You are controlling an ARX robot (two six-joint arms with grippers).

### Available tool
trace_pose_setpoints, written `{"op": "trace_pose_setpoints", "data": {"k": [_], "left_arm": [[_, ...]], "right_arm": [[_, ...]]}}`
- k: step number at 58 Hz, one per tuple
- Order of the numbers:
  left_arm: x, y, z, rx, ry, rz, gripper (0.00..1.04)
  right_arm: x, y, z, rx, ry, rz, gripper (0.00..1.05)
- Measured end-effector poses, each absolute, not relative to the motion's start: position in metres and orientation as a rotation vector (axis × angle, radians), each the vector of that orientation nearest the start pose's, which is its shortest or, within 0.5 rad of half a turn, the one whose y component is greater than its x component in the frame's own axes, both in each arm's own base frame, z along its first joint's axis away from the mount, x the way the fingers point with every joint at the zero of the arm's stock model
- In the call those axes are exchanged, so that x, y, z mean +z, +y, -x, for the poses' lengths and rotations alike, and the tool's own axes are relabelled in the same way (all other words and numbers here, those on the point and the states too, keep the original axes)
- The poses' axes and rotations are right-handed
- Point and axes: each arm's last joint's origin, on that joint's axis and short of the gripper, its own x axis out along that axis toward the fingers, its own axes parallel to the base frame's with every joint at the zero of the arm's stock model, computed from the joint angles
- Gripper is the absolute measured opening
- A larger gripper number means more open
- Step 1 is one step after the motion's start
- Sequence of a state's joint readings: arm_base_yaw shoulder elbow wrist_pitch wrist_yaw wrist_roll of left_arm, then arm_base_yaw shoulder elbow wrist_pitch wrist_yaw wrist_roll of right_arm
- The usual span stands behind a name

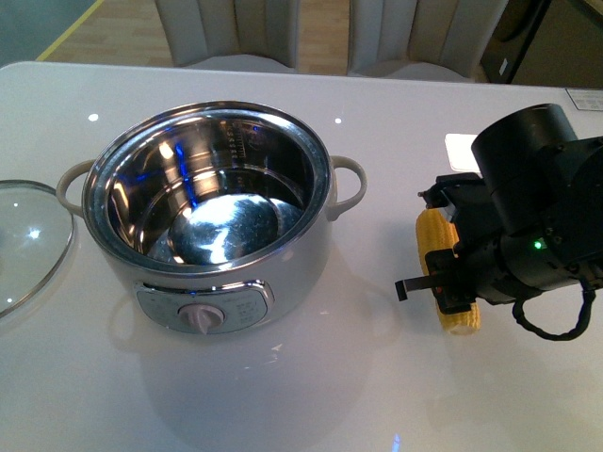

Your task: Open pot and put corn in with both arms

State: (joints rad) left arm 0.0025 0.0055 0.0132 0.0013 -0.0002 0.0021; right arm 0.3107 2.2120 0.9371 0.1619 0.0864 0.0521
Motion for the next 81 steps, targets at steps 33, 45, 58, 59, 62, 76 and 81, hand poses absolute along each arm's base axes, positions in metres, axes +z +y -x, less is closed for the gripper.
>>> {"op": "trace_pose_setpoints", "data": {"k": [33, 45, 58, 59, 62, 76, 81], "left_arm": [[0.168, 0.000, -0.097, 0.003, -0.009, -0.002, 0.98], [0.168, 0.000, -0.097, 0.003, -0.009, -0.002, 0.98], [0.168, 0.000, -0.097, 0.003, -0.009, -0.002, 0.98], [0.168, 0.000, -0.097, 0.003, -0.009, -0.002, 0.98], [0.168, 0.000, -0.097, 0.003, -0.009, -0.002, 0.98], [0.168, 0.000, -0.097, 0.003, -0.009, -0.002, 0.98], [0.168, 0.000, -0.097, 0.003, -0.009, -0.002, 0.98]], "right_arm": [[0.139, 0.136, -0.322, 0.441, 0.787, 0.074, 0.18], [0.160, 0.179, -0.324, 0.541, 0.740, 0.078, 0.16], [0.160, 0.214, -0.329, 0.595, 0.765, 0.079, 0.15], [0.160, 0.216, -0.329, 0.596, 0.769, 0.078, 0.15], [0.158, 0.224, -0.331, 0.604, 0.782, 0.078, 0.15], [0.159, 0.254, -0.344, 0.622, 0.811, 0.044, 0.15], [0.161, 0.263, -0.347, 0.633, 0.819, 0.030, 0.15]]}}
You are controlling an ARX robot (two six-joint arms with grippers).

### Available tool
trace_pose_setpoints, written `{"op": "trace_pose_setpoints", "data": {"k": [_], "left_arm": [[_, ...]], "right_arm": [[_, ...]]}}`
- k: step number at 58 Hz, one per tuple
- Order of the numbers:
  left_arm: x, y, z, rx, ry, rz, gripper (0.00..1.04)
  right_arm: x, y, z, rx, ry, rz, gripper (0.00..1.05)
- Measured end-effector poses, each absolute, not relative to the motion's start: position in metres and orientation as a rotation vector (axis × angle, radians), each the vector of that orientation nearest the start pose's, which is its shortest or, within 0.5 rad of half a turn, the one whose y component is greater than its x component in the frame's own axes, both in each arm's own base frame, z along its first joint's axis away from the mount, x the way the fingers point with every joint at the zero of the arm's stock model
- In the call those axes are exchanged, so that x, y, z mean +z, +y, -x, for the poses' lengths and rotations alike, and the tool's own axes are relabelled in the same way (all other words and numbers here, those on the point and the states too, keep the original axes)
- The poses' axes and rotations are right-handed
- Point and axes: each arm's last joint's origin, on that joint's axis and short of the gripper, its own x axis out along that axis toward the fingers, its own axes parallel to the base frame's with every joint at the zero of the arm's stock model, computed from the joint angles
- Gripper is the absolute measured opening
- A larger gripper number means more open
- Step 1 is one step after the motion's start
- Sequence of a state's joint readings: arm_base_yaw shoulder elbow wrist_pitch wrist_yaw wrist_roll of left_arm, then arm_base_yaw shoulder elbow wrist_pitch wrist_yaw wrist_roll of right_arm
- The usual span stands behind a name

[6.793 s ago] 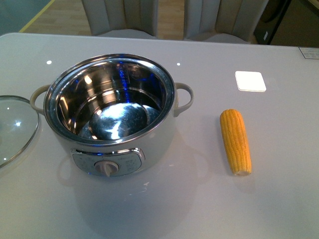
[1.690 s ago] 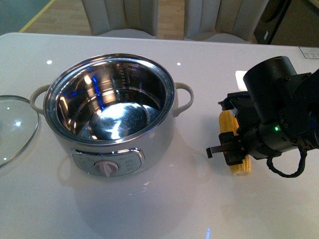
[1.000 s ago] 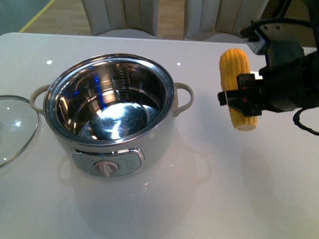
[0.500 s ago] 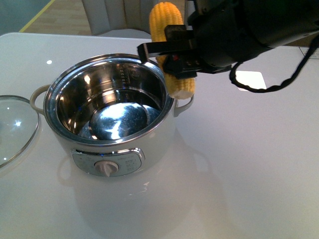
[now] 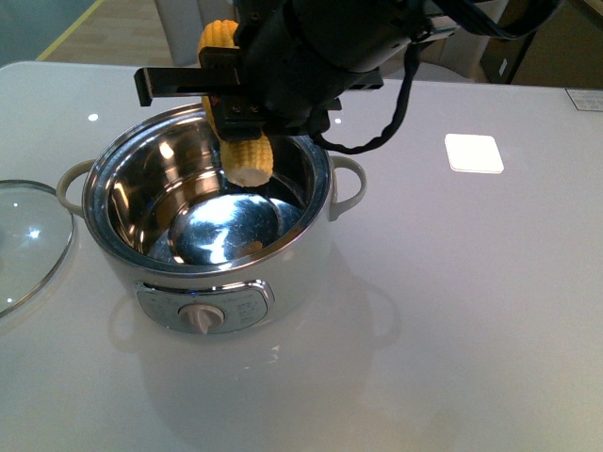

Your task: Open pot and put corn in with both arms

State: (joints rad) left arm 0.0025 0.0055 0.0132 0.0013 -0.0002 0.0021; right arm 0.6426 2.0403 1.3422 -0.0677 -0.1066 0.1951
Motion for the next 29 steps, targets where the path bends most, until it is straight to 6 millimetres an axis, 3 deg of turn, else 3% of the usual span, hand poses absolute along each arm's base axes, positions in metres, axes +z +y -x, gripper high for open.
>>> {"op": "trace_pose_setpoints", "data": {"k": [13, 29], "left_arm": [[0.168, 0.000, -0.097, 0.003, -0.009, -0.002, 0.98], [0.168, 0.000, -0.097, 0.003, -0.009, -0.002, 0.98]], "right_arm": [[0.150, 0.281, -0.347, 0.641, 0.861, 0.006, 0.15], [0.145, 0.285, -0.345, 0.644, 0.878, 0.003, 0.14]]}}
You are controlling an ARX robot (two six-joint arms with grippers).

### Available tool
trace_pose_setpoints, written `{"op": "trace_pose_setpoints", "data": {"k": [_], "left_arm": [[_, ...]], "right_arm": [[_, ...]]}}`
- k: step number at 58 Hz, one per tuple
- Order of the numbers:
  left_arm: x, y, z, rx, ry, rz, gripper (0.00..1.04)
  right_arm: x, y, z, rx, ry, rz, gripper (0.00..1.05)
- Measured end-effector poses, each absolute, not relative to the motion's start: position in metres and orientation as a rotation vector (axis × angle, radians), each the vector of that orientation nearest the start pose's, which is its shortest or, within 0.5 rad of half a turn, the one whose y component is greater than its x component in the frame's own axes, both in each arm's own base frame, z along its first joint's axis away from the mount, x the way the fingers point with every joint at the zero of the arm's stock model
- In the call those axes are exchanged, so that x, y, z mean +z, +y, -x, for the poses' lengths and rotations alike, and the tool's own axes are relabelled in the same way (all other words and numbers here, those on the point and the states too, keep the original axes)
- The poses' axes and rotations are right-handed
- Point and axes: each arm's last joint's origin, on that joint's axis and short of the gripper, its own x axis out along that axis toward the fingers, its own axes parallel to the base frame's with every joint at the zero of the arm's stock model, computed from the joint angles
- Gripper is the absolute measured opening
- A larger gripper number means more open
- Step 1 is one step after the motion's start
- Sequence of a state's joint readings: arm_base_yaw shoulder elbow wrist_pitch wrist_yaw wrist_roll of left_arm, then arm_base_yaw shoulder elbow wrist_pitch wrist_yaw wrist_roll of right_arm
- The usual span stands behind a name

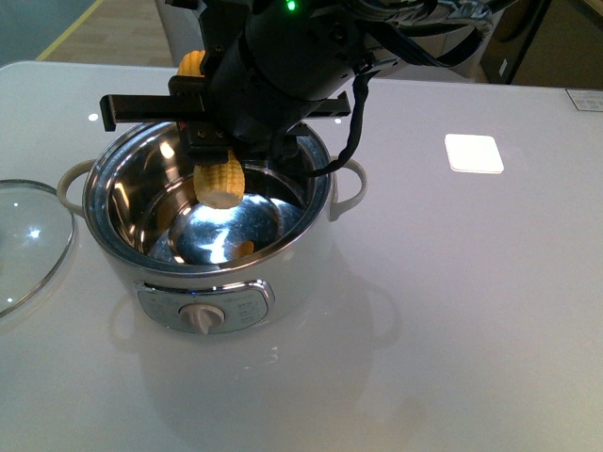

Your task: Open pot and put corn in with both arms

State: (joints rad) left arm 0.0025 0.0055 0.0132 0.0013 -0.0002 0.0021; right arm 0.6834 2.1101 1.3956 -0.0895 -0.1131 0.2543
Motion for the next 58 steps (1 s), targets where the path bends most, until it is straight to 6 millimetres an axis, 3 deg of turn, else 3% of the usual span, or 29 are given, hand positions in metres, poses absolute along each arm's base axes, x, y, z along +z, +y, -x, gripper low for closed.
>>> {"op": "trace_pose_setpoints", "data": {"k": [3, 16, 31, 46, 58], "left_arm": [[0.168, 0.000, -0.097, 0.003, -0.009, -0.002, 0.98], [0.168, 0.000, -0.097, 0.003, -0.009, -0.002, 0.98], [0.168, 0.000, -0.097, 0.003, -0.009, -0.002, 0.98], [0.168, 0.000, -0.097, 0.003, -0.009, -0.002, 0.98], [0.168, 0.000, -0.097, 0.003, -0.009, -0.002, 0.98]], "right_arm": [[0.144, 0.285, -0.344, 0.644, 0.881, 0.004, 0.16], [0.142, 0.286, -0.343, 0.635, 0.892, -0.004, 0.57], [0.142, 0.283, -0.346, 0.609, 0.887, -0.005, 0.97], [0.150, 0.259, -0.353, 0.552, 0.858, -0.067, 0.96], [0.174, 0.206, -0.361, 0.368, 0.722, -0.108, 0.96]]}}
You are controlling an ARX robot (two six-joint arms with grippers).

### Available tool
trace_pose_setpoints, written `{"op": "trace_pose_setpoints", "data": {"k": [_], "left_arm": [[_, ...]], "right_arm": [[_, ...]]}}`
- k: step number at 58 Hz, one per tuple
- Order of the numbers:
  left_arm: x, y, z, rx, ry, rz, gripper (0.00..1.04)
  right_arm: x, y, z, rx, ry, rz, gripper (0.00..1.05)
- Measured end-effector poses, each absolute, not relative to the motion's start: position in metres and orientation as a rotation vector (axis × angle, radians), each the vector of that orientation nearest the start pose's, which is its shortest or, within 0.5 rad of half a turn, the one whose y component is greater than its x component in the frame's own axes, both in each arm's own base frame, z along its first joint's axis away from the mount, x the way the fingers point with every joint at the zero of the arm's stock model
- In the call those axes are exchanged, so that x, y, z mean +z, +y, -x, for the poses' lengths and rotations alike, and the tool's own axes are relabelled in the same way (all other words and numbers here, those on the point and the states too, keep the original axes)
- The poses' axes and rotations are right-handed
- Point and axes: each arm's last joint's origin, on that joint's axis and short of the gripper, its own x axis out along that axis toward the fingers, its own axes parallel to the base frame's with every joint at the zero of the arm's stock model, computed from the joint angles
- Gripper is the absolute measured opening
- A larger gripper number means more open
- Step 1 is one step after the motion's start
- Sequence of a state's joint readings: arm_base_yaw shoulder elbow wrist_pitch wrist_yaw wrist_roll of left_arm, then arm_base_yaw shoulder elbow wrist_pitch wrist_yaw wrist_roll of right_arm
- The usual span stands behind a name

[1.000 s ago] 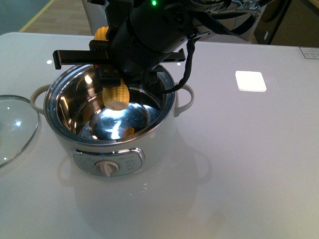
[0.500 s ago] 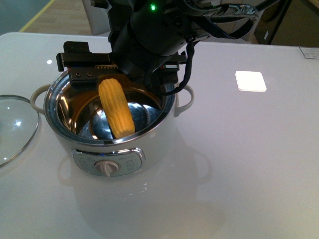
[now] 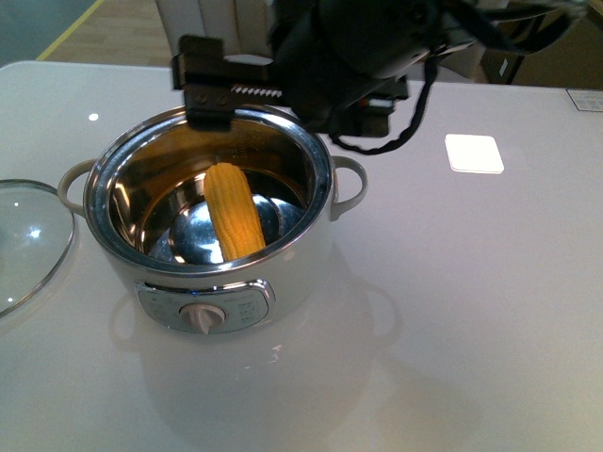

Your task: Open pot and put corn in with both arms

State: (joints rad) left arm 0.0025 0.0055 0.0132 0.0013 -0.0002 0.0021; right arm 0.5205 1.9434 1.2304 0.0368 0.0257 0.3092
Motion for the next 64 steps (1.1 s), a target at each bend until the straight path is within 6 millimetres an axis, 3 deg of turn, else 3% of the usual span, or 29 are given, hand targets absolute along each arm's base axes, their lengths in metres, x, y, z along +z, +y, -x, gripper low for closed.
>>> {"op": "trace_pose_setpoints", "data": {"k": [11, 22, 44, 49, 54, 57, 64], "left_arm": [[0.168, 0.000, -0.097, 0.003, -0.009, -0.002, 0.98], [0.168, 0.000, -0.097, 0.003, -0.009, -0.002, 0.98], [0.168, 0.000, -0.097, 0.003, -0.009, -0.002, 0.98], [0.168, 0.000, -0.097, 0.003, -0.009, -0.002, 0.98], [0.168, 0.000, -0.097, 0.003, -0.009, -0.002, 0.98], [0.168, 0.000, -0.097, 0.003, -0.009, -0.002, 0.98], [0.168, 0.000, -0.097, 0.003, -0.009, -0.002, 0.98]], "right_arm": [[0.190, 0.154, -0.357, 0.169, 0.607, -0.132, 0.96], [0.205, 0.104, -0.334, 0.011, 0.496, -0.116, 0.96], [0.224, 0.052, -0.274, -0.103, 0.367, -0.062, 0.96], [0.224, 0.041, -0.260, -0.017, 0.183, -0.059, 0.84], [0.218, 0.025, -0.224, 0.012, 0.032, -0.035, 0.65], [0.213, 0.016, -0.202, 0.011, 0.025, -0.024, 0.52], [0.201, 0.002, -0.172, 0.003, 0.047, -0.016, 0.33]]}}
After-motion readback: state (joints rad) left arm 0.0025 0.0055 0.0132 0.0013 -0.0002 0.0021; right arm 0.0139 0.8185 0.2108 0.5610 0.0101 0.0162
